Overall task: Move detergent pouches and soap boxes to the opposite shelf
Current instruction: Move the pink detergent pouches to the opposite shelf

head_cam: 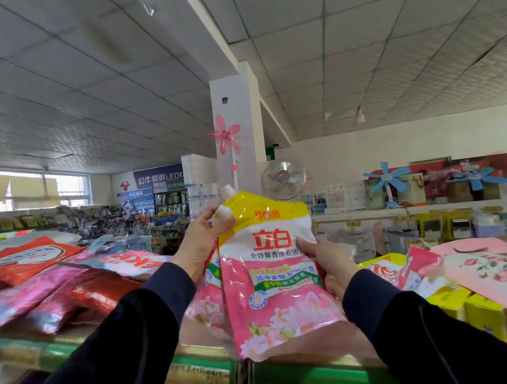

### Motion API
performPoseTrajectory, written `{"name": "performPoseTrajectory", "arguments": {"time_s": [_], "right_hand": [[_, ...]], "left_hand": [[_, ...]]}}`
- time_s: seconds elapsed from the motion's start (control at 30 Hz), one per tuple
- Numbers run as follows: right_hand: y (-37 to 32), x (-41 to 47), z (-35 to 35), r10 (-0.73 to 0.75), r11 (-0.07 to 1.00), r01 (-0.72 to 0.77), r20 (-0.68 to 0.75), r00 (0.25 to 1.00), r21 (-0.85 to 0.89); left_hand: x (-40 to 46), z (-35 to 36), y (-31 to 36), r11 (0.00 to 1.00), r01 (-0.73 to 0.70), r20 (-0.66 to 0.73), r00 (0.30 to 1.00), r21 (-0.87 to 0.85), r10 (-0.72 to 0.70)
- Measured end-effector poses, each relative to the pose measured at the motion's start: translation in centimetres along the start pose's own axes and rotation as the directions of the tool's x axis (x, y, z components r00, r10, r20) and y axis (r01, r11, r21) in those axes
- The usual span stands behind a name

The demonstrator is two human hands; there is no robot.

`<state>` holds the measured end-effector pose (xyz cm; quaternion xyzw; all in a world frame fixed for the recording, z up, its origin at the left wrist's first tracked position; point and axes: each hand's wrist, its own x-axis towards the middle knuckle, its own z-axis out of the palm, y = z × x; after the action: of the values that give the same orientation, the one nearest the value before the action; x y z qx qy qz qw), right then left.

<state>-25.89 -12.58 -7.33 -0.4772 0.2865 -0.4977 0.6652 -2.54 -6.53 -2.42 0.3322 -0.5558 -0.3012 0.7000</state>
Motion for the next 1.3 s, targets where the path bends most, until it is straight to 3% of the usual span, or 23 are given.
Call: {"name": "performPoseTrajectory", "arguments": {"time_s": [0.1,0.17,0.27,0.37,0.5,0.6,0.7,0.8,1.0,1.13,1.3], "right_hand": [[-1.3,-0.5,1.6,-0.268,0.961,0.267,0.011,0.963,0.072],[-2.3,-0.8,2.3,-0.37,0.927,0.369,-0.001,0.929,0.069],[-2.7,-1.4,2.1,-0.437,0.899,0.437,-0.013,0.899,-0.008],[-1.7,-2.0,0.7,-0.464,0.886,0.463,-0.005,0.886,-0.035],[-2.0,-2.8,-0.7,-0.453,0.885,0.448,-0.018,0.891,-0.128],[-2.1,-3.4,-1.6,-0.33,0.902,0.332,0.054,0.942,-0.277],[-1.7,-4.0,-2.4,-0.136,0.887,0.194,0.166,0.977,-0.418],[-1.5,-3.8,-3.1,-0.087,0.88,0.168,0.197,0.977,-0.444],[-0.9,-3.5,-3.5,-0.103,0.882,0.165,0.162,0.981,-0.441],[0.1,-3.4,-3.1,-0.105,0.969,0.131,0.13,0.986,-0.21],[0.5,-3.6,-3.1,-0.177,0.979,0.185,0.092,0.98,-0.091]], "left_hand": [[0.2,0.2,2.3,0.992,-0.122,-0.07,0.99,0.026,0.123],[0.2,0.1,3.4,0.978,-0.185,-0.136,0.971,0.096,0.197],[-0.2,-0.2,3.6,0.962,-0.222,-0.17,0.954,0.158,0.248],[-1.0,-0.6,2.2,0.957,-0.203,-0.12,0.966,0.208,0.231],[-2.4,-1.7,2.2,0.981,-0.091,-0.075,0.992,0.173,0.105],[-3.3,-2.6,2.1,0.98,0.064,-0.04,0.998,0.189,-0.057],[-4.1,-3.4,0.5,0.925,0.292,-0.113,0.955,0.242,-0.272],[-5.0,-4.1,-1.2,0.894,0.398,-0.096,0.917,0.204,-0.387],[-4.5,-3.3,-2.9,0.911,0.396,-0.069,0.918,0.114,-0.39],[-4.3,-2.6,-3.5,0.932,0.352,-0.144,0.93,0.089,-0.337],[-5.9,-2.3,-2.8,0.965,0.26,-0.206,0.946,0.023,-0.25]]}}
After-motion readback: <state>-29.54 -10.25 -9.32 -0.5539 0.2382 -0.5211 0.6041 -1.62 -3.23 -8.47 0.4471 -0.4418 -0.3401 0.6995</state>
